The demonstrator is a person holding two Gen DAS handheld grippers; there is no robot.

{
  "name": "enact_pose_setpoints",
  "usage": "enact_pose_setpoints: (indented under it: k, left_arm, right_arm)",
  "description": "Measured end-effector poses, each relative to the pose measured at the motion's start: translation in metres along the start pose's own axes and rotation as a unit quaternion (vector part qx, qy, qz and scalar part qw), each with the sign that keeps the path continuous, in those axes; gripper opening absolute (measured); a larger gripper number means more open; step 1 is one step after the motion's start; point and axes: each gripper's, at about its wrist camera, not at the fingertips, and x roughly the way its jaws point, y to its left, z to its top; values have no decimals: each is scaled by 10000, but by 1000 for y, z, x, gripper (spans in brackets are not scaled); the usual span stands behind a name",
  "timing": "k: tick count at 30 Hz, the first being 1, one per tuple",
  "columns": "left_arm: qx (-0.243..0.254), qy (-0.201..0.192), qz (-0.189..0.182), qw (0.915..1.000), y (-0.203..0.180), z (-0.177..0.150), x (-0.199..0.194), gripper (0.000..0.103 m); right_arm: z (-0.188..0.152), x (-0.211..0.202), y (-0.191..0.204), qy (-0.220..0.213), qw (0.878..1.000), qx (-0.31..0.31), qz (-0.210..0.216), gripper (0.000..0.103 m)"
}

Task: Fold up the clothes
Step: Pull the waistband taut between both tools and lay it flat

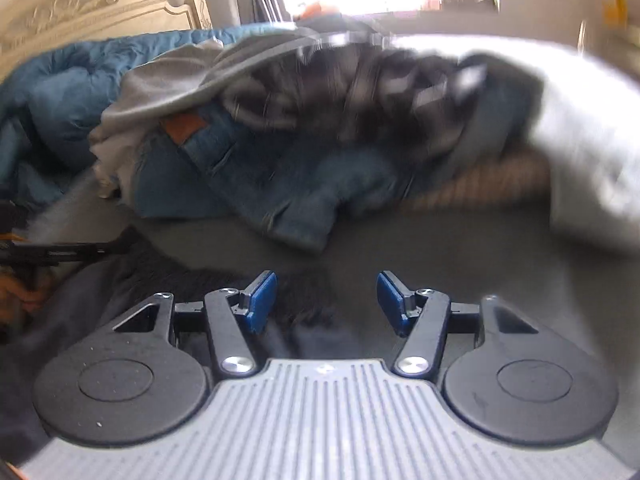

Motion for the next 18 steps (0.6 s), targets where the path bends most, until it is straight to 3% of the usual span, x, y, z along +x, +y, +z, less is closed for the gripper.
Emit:
enact_pose_setpoints:
  k: [3,6,8,13,18]
  left_arm:
    - [-8,-5,45,10000,-3,-2,-2,12]
    - [-55,-16,34,10000,-5,-3,-3,12]
    - [-90,-24,19,10000,-6,-4,-3,12]
    - [-153,-55,-27,9999,-7,-5,-3,12]
    - [-203,-77,-54,9997,-9,-10,-5,12]
  right_arm:
    - [-5,14,8,110,9996,-262,40,57]
    - [-5,23,32,36,9924,-1195,-303,55]
    - [-7,18,53,-187,9804,-1921,-390,56]
    - [-9,21,99,22,9432,-3321,136,56]
    - [-16,57,134,930,8957,-4326,447,56]
